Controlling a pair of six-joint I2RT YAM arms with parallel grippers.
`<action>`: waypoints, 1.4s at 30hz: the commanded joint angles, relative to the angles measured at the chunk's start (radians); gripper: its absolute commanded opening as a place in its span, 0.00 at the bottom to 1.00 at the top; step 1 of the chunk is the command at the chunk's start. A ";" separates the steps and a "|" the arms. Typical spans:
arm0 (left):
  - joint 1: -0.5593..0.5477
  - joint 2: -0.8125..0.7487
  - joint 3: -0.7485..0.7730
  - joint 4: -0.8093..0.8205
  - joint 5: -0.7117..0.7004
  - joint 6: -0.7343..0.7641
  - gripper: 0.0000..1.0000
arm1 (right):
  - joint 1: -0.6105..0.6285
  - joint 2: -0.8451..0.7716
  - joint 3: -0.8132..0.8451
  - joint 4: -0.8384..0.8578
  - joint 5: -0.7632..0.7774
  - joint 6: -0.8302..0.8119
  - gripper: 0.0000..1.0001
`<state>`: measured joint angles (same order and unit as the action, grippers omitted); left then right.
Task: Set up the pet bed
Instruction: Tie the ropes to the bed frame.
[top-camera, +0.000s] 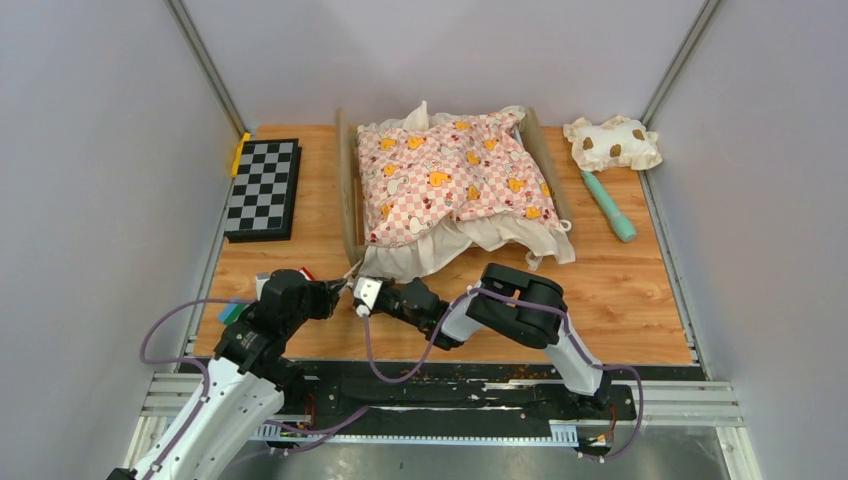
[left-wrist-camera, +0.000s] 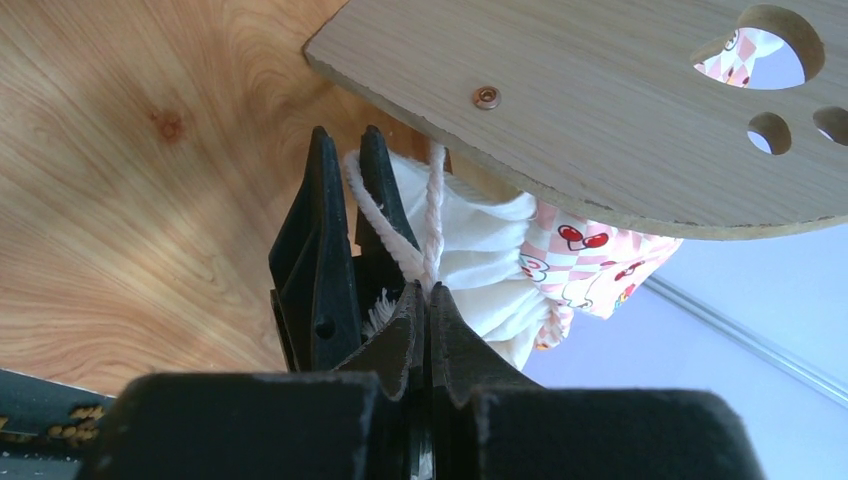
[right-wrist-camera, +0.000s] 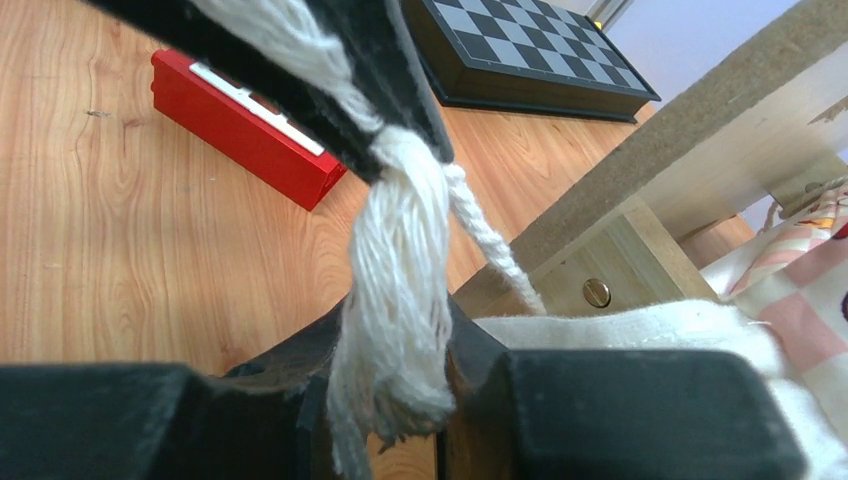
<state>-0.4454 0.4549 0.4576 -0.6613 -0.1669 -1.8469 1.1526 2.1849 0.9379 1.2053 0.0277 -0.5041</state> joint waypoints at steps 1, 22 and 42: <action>-0.001 0.003 0.045 0.025 -0.022 -0.020 0.00 | -0.006 -0.017 -0.022 0.028 0.003 0.042 0.23; -0.001 0.088 -0.012 0.163 -0.030 -0.034 0.00 | -0.005 -0.141 -0.225 0.119 -0.089 0.051 0.00; -0.001 0.201 -0.072 0.277 -0.034 -0.028 0.00 | -0.005 -0.351 -0.299 -0.073 -0.154 -0.052 0.00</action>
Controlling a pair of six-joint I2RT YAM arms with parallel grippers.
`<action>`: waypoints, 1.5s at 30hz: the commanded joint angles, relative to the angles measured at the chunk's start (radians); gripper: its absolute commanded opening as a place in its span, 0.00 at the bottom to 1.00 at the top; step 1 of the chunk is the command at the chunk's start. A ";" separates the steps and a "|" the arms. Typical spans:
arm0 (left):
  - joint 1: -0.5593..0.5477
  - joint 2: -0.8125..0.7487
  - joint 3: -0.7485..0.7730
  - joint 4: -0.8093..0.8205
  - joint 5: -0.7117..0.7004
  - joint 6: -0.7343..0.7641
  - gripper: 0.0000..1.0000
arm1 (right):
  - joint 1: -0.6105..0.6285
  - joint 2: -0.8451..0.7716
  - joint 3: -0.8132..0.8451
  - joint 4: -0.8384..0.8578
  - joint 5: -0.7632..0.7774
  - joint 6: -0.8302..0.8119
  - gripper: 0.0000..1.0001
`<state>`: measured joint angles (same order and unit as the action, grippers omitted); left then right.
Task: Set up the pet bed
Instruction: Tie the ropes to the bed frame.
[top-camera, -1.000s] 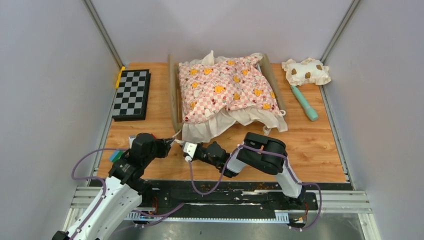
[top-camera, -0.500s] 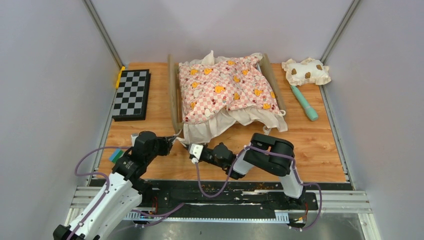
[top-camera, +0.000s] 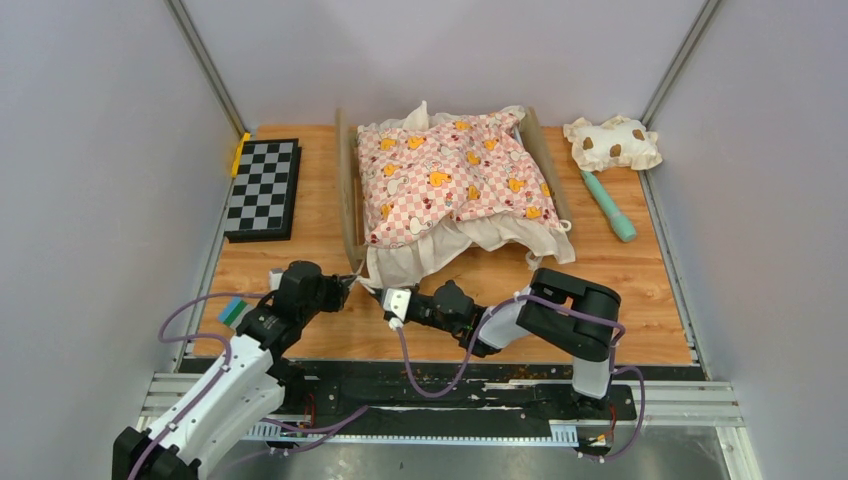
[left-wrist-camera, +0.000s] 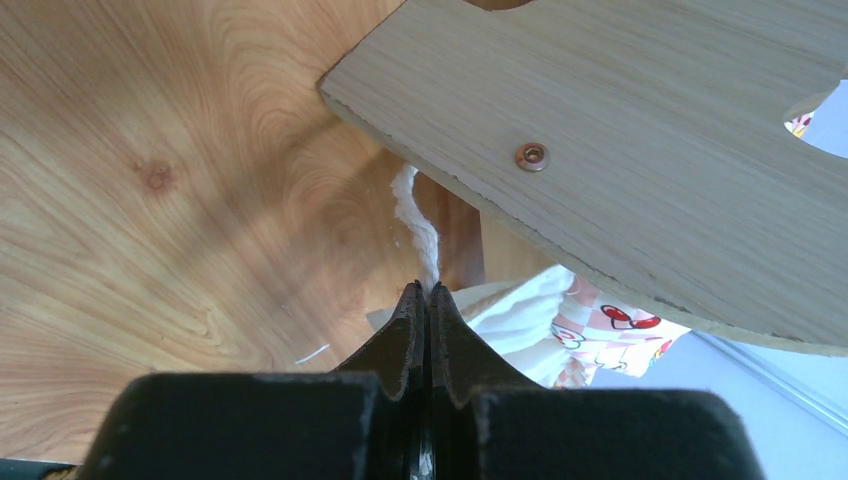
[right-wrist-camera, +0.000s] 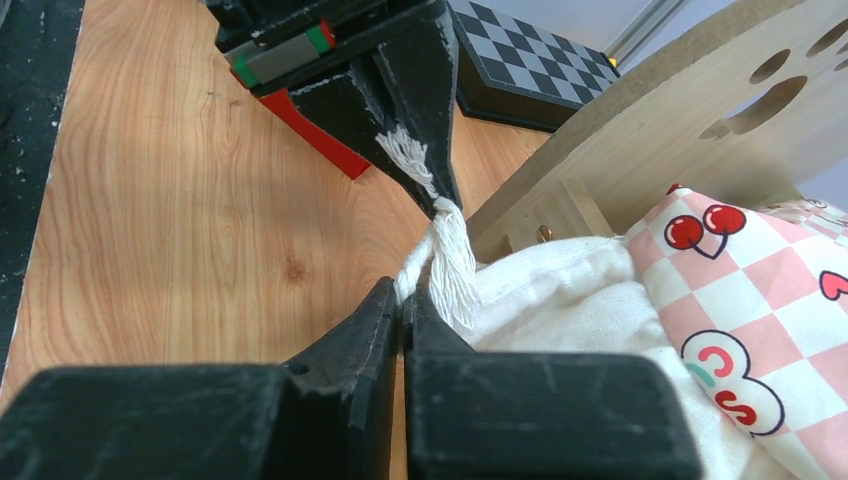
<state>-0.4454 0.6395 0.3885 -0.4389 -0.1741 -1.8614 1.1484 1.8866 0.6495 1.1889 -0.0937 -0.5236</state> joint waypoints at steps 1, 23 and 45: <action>-0.001 0.020 -0.003 0.057 -0.029 -0.013 0.00 | -0.002 -0.058 -0.013 -0.068 -0.034 -0.036 0.00; -0.001 0.099 -0.034 0.088 -0.116 0.090 0.00 | 0.000 -0.159 -0.003 -0.255 0.011 -0.176 0.00; -0.001 0.185 0.005 0.150 -0.146 0.061 0.00 | -0.001 -0.253 0.040 -0.645 -0.012 -0.595 0.00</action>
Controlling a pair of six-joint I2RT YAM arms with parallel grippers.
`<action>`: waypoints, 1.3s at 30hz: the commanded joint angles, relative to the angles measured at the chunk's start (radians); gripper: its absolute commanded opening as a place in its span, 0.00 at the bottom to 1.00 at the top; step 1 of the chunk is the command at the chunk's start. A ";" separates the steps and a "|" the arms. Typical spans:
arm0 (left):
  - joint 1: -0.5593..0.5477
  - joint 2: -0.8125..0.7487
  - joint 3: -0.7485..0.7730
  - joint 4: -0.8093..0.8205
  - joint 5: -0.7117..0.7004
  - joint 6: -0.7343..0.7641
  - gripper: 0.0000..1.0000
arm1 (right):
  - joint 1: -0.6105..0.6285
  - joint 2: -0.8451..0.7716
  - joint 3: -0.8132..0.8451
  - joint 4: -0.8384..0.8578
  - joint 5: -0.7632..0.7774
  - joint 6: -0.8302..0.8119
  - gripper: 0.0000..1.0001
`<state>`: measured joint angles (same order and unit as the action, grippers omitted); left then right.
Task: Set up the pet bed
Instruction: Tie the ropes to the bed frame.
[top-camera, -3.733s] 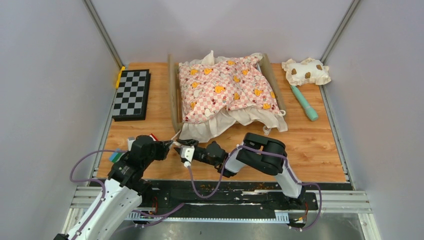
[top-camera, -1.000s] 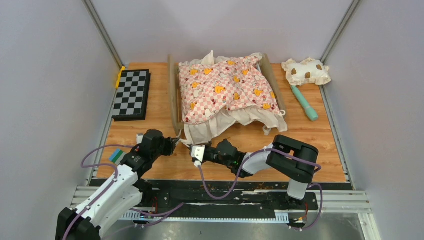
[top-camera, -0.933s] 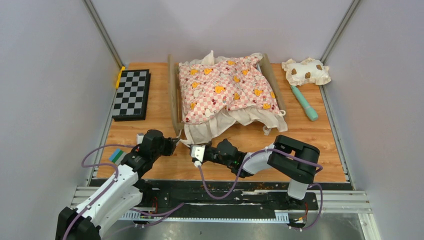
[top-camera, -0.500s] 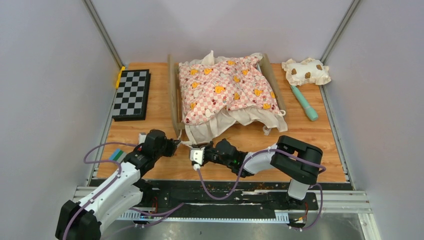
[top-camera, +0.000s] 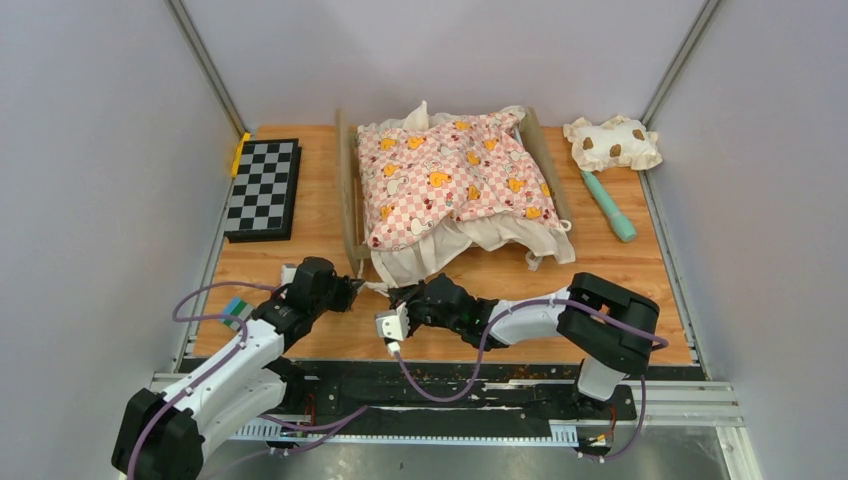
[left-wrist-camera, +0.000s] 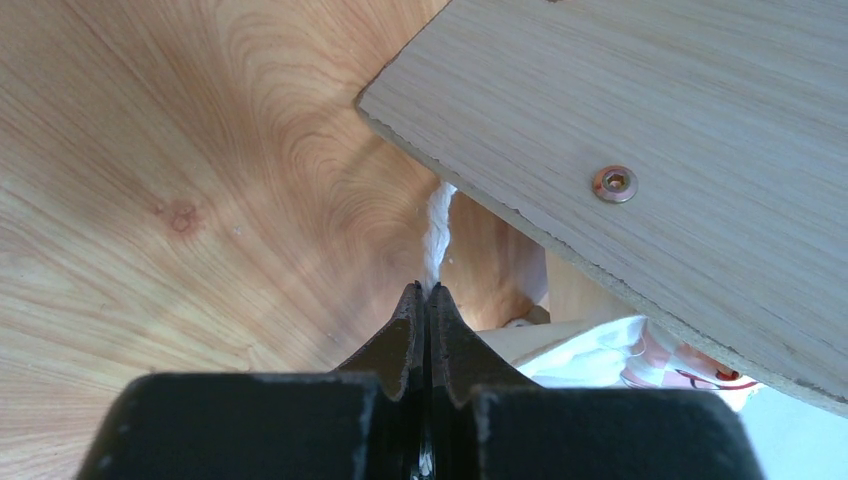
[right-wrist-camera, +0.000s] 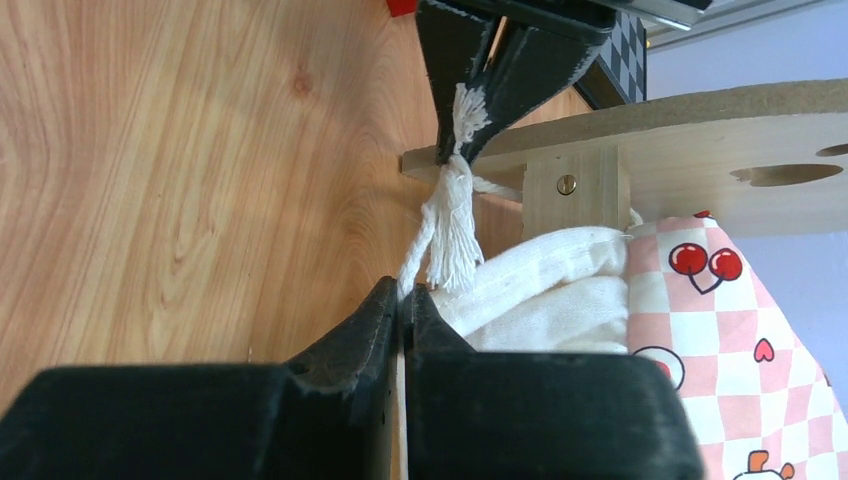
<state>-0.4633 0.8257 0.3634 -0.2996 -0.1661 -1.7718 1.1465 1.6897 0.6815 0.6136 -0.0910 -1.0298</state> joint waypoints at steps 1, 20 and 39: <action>0.017 -0.004 0.031 0.012 -0.152 -0.037 0.00 | 0.001 -0.055 0.011 -0.081 -0.013 -0.100 0.00; 0.019 -0.275 -0.040 -0.148 -0.223 -0.228 0.00 | 0.018 0.017 0.038 -0.049 0.034 -0.106 0.00; 0.019 -0.305 -0.132 -0.134 -0.206 -0.270 0.00 | 0.063 0.045 -0.050 0.194 0.043 -0.185 0.00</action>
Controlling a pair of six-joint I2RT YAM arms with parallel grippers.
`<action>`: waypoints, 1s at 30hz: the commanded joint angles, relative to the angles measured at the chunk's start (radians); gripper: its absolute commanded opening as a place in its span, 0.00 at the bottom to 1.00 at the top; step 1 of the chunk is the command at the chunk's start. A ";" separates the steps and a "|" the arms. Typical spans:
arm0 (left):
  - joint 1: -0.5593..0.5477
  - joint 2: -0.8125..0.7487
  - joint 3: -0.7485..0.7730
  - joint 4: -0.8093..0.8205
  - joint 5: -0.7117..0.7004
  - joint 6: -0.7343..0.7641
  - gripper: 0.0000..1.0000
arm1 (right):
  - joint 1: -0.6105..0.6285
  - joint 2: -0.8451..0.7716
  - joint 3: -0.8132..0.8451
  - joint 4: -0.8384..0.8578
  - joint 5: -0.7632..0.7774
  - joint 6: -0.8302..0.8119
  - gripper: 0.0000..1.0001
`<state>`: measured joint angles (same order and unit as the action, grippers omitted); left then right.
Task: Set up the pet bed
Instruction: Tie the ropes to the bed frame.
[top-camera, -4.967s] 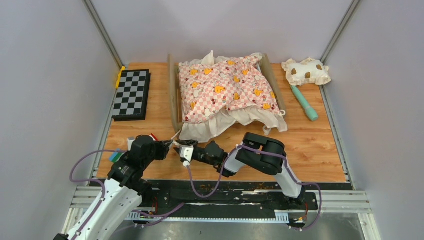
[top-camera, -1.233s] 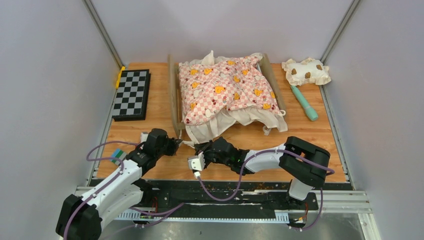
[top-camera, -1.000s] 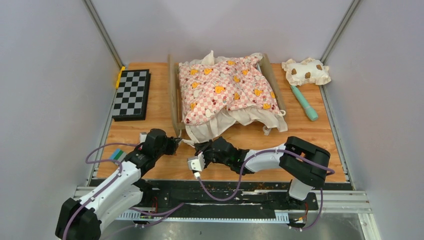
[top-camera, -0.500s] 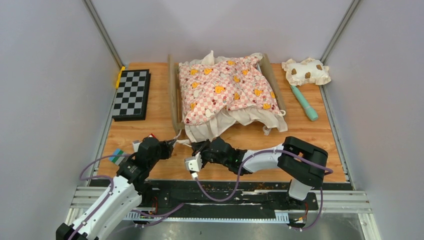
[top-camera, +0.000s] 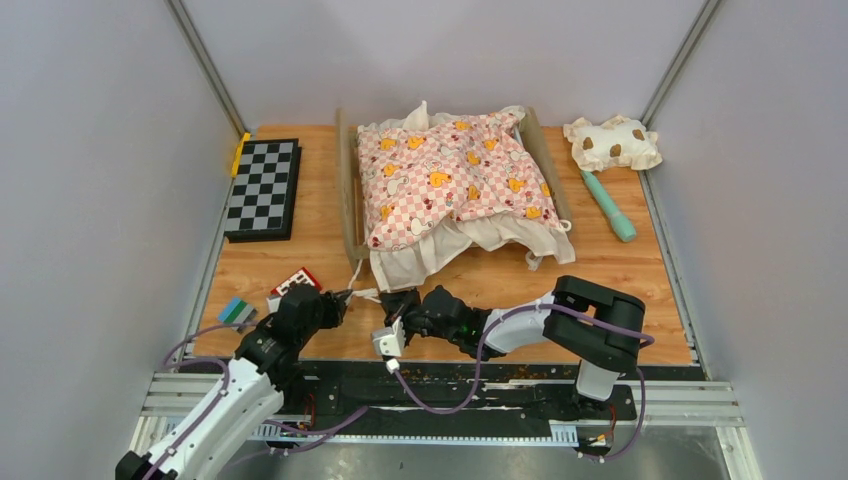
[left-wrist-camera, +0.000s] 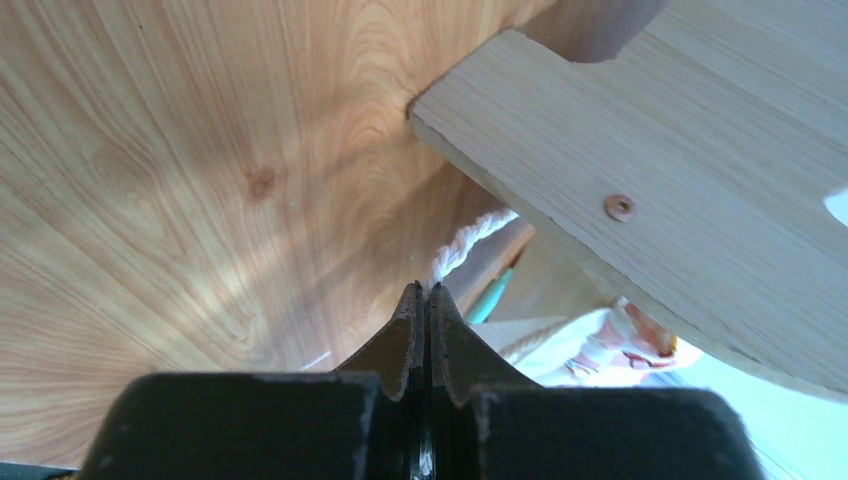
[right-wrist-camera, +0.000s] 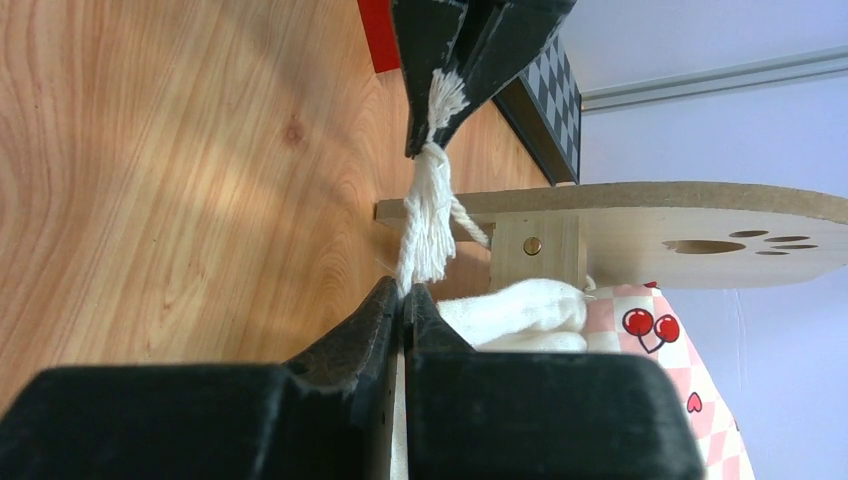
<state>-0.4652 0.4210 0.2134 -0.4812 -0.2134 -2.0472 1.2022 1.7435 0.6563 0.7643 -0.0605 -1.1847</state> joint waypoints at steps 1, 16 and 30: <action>0.021 0.134 0.030 0.065 -0.157 0.017 0.00 | 0.007 -0.011 -0.025 0.044 0.014 -0.036 0.00; 0.021 0.379 0.142 0.182 -0.152 0.186 0.00 | 0.006 -0.034 0.033 -0.097 0.007 -0.149 0.00; 0.022 0.505 0.234 0.213 -0.147 0.418 0.00 | -0.040 -0.100 0.104 -0.341 -0.130 -0.206 0.00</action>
<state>-0.4648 0.9001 0.3939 -0.2924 -0.2157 -1.7195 1.1687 1.7039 0.7376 0.5091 -0.1001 -1.3613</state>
